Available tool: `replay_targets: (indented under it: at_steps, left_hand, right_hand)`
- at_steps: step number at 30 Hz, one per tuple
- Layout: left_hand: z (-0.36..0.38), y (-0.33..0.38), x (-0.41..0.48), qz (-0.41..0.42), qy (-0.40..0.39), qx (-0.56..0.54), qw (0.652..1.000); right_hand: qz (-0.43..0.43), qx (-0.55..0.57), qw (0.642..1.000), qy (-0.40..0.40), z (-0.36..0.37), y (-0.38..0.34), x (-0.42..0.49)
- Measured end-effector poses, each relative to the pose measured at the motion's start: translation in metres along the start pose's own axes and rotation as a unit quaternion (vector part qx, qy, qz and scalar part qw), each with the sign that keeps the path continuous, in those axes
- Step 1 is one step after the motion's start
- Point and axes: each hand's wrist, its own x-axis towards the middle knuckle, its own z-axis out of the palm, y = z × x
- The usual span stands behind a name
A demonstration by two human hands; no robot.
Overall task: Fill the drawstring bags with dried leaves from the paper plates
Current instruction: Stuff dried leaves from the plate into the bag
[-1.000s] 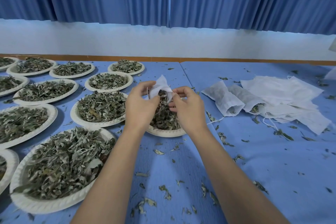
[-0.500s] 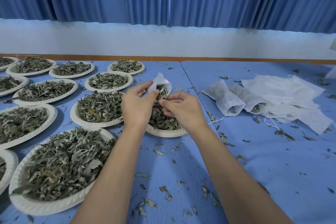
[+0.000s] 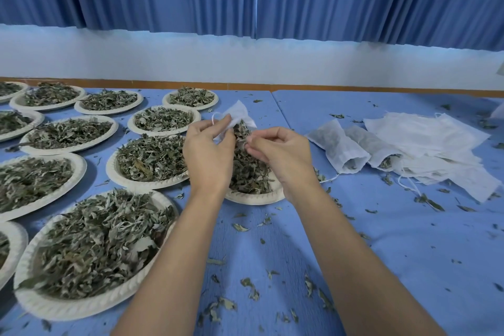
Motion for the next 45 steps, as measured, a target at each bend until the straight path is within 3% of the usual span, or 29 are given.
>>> replay_targets:
  at_steps: [4,8,12,16,19,22,28,31,36,40,45]
  left_hand:
    - [0.004,0.004,-0.004,0.011,-0.020,-0.003,1.000]
    - [0.006,0.008,-0.012,0.015,-0.041,-0.034,0.998]
    - [0.009,0.012,-0.018,0.024,-0.069,-0.053,0.996]
    - [0.007,0.012,-0.014,0.000,-0.063,-0.072,0.995]
    - [0.005,0.010,-0.012,-0.009,-0.062,-0.072,0.995]
    - [0.008,0.010,-0.016,-0.001,-0.064,-0.059,0.996]
    - [0.008,0.008,-0.020,0.008,-0.067,-0.051,0.996]
    - [0.004,0.008,-0.016,-0.005,-0.046,-0.046,0.998]
    - [-0.003,0.004,-0.006,-0.072,-0.007,-0.060,0.996]
    - [-0.006,0.003,-0.005,-0.075,0.006,-0.054,0.996]
    - [-0.007,0.007,-0.005,-0.061,0.010,-0.049,0.997]
  right_hand:
    - [-0.074,-0.180,0.977,0.091,0.002,0.008,0.001]
    - [-0.117,-0.267,0.947,0.139,0.001,0.008,0.000]
    - [-0.143,-0.312,0.929,0.137,-0.003,0.008,-0.002]
    - [-0.113,-0.240,0.957,0.116,0.002,0.006,-0.003]
    - [-0.012,-0.031,0.997,0.071,0.006,-0.003,-0.003]
    - [0.043,0.124,0.991,0.011,0.006,-0.009,-0.002]
    - [0.072,0.173,0.981,-0.055,0.010,-0.007,-0.002]
    - [0.053,0.165,0.983,-0.069,0.010,-0.007,-0.003]
    - [0.032,0.107,0.993,-0.021,0.012,-0.012,-0.005]
    - [0.008,0.083,0.997,0.005,0.011,-0.009,-0.007]
    - [-0.088,-0.087,0.989,0.082,0.007,-0.005,-0.004]
